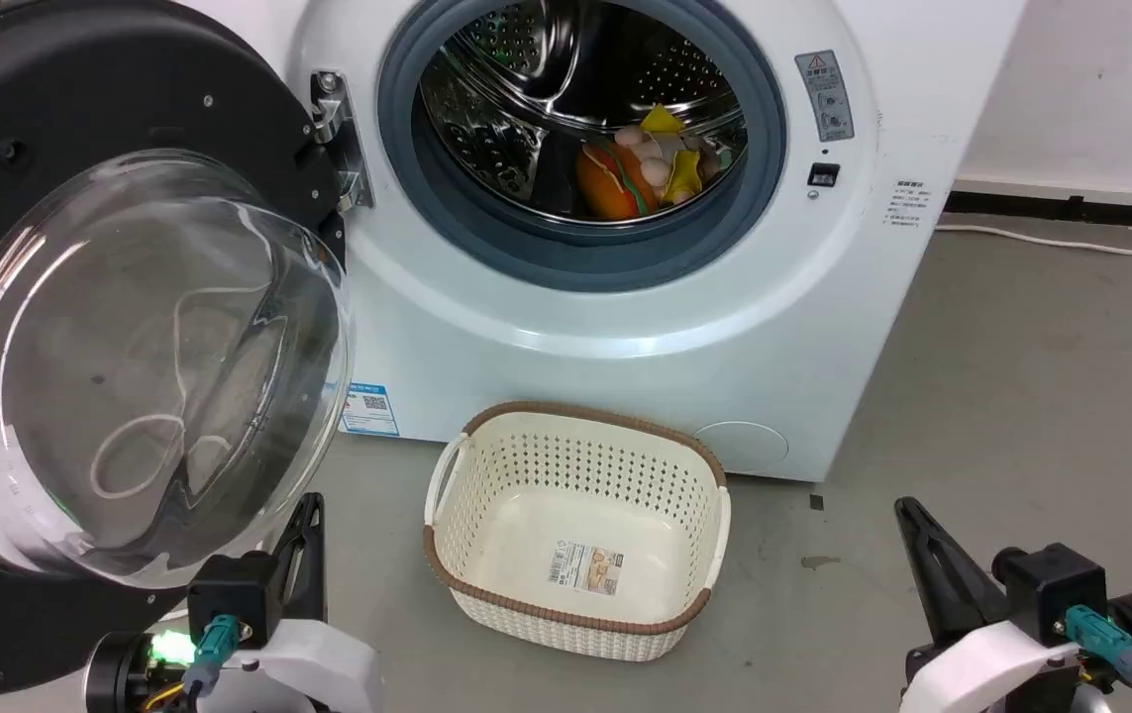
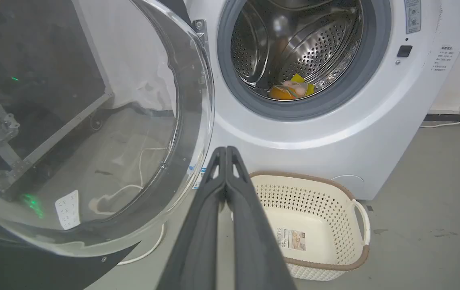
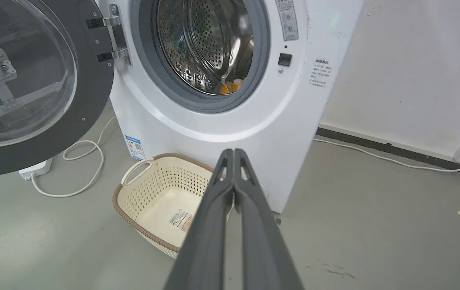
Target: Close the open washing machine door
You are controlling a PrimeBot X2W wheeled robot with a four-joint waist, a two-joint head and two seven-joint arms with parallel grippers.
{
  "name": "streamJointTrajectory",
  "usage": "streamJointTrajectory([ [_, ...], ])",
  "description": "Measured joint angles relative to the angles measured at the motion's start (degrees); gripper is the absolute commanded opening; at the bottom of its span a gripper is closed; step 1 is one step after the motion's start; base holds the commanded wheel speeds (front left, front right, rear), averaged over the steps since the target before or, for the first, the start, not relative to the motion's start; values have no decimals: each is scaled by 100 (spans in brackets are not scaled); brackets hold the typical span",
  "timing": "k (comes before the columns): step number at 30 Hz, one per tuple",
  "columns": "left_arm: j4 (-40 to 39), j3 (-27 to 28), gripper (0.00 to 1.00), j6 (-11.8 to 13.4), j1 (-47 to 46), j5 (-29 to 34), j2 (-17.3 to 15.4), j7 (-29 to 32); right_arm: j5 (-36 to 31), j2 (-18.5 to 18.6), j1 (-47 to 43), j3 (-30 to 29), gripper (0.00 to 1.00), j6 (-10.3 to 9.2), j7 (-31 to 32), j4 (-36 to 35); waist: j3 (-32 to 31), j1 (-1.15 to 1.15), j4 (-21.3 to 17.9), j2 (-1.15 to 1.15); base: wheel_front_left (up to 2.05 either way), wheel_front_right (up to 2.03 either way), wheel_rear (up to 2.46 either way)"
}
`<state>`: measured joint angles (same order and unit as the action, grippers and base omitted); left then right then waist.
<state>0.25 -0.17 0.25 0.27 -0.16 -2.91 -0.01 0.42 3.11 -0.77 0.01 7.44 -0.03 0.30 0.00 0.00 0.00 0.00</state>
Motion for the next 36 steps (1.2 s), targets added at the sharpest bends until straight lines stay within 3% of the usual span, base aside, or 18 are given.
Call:
streamJointTrajectory([
  [29,0,0,0,0,0,0,0,0,-4,0,1,0,0,0,0,0,0,0,0,0,0,0,0],
  [30,0,0,100,0,0,0,0,-1,-5,0,1,0,100,0,0,0,0,0,0,0,0,0,0],
  [36,5,-26,100,8,0,-1,0,-2,7,1,-4,-4,100,0,-5,5,1,0,0,0,0,0,0],
])
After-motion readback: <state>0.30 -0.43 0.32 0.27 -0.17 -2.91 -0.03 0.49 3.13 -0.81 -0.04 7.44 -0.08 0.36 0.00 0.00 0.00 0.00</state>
